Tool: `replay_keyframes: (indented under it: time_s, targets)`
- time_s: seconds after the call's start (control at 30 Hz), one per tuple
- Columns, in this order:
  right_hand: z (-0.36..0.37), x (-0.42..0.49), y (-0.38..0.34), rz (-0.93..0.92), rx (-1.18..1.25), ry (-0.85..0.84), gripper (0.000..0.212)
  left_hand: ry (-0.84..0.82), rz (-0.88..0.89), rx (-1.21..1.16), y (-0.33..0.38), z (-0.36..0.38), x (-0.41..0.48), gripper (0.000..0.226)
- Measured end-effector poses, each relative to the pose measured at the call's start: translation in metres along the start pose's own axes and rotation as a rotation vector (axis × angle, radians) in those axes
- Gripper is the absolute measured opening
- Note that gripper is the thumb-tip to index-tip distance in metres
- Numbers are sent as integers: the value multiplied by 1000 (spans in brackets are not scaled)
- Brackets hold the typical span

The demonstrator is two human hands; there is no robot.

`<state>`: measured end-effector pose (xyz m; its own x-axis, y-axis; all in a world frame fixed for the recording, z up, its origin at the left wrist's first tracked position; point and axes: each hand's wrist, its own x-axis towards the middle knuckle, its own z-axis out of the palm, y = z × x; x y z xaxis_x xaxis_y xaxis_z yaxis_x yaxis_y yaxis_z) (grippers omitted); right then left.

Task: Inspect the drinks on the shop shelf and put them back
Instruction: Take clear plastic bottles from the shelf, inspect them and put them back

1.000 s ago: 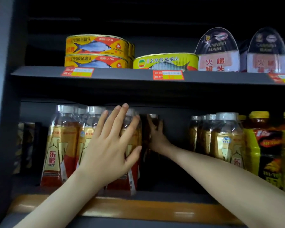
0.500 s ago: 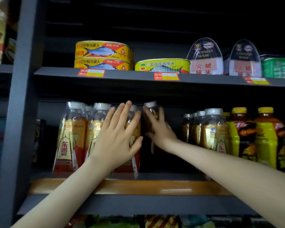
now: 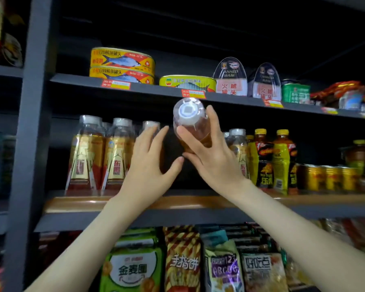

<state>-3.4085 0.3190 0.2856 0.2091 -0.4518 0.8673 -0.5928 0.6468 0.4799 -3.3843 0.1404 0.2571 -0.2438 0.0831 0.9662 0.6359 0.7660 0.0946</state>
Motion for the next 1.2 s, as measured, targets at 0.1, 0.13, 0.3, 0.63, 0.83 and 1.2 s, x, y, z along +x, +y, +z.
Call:
replay_keyframes:
  time_s: [0.1,0.13,0.3,0.63,0.83,1.2]
  targets:
    - [-30,-8,-18,-66,99,28,72,-35,75,-203,41,-12,-18,67]
    - [-40,-15,-26,-95,159,36,77,-63,83,-300,56,-16,-26,64]
    - [-86,-86,-72,-127,395,-74,109,-363,-142,-549,92,-18,-95,78]
    - [-138,-226,-130,485,881,-658,105,-441,-829,-720,166,23,-258,60]
    - [-153,-263,-147,1086,1342,-866,91,-478,-1411,-769,192,32,-290,74]
    - [-161,-284,-167,1651,1676,-747,59,-711,-1292,-448,196,9,-288,35]
